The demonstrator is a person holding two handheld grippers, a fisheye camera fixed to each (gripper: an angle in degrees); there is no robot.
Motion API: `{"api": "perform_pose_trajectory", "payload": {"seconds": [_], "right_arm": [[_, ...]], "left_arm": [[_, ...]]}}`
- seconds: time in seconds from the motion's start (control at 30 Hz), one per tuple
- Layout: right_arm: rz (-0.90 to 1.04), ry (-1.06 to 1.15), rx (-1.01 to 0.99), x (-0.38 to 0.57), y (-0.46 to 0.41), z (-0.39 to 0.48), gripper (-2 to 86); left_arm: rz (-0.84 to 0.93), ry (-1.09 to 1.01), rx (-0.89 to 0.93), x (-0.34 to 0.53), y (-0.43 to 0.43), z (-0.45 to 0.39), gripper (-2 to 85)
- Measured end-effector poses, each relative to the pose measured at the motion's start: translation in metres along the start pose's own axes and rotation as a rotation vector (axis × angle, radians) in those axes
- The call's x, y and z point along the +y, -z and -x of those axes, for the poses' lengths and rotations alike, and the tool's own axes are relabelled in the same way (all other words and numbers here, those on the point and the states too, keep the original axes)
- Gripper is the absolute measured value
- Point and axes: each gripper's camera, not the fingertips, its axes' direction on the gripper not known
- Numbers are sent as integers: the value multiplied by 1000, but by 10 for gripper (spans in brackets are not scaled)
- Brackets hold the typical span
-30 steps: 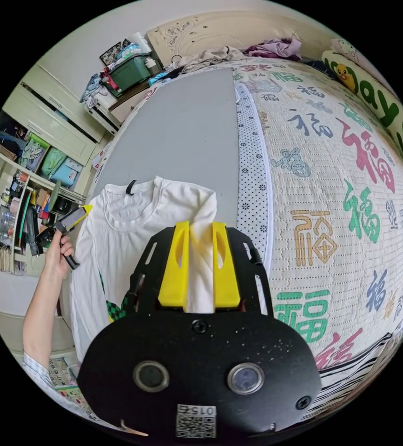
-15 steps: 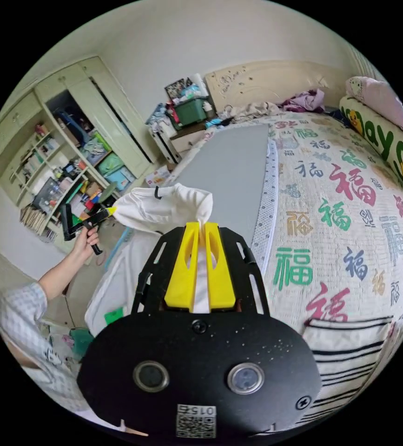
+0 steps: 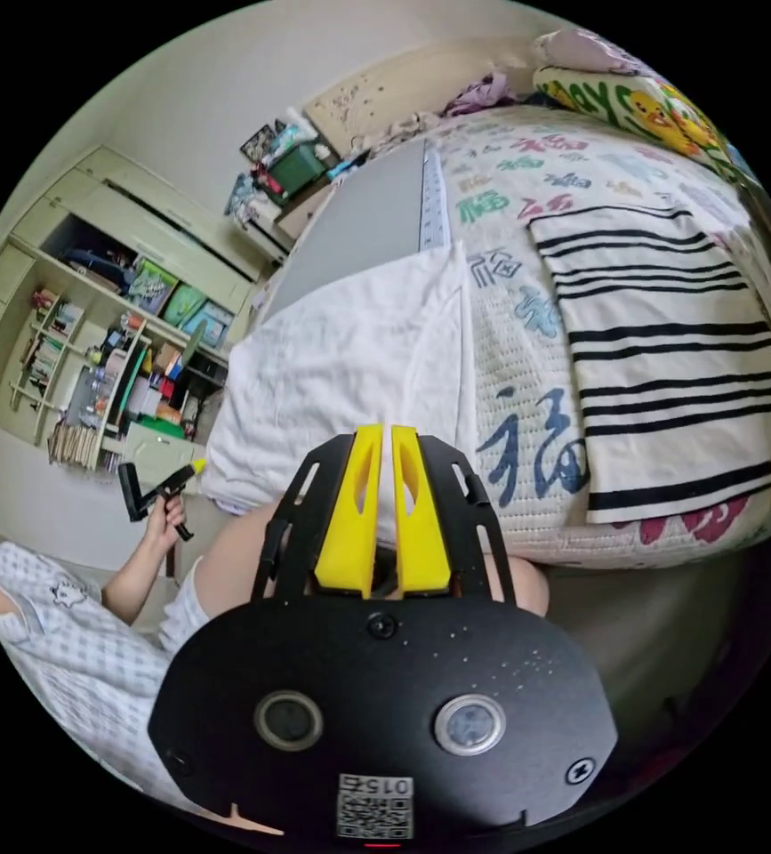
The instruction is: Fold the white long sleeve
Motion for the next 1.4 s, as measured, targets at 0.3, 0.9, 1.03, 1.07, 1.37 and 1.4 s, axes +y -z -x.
{"api": "perform_pose_trajectory", "payload": {"seconds": [0.3,0.9,1.03,1.07,1.37,1.4], "right_arm": [[93,-89,-13,9,-26,-9,80],[187,-210,-55,10,-55,-52,90],[192,-229,-105,2,-69,-56,76],[202,-239,-112,1,-72,-58,51],[90,-161,-100,13,-34,-63,7],[93,-160,-83,14,-34,-65,7]], "left_arm": [[-19,230,86,-7,-78,20,81],[-58,323,198,4,-165,48,-7],[-52,314,213,1,-183,48,-7],[-50,308,214,-2,-185,47,-7],[-23,179,184,-8,-194,18,-7],[-4,174,165,-9,-198,17,-7]]}}
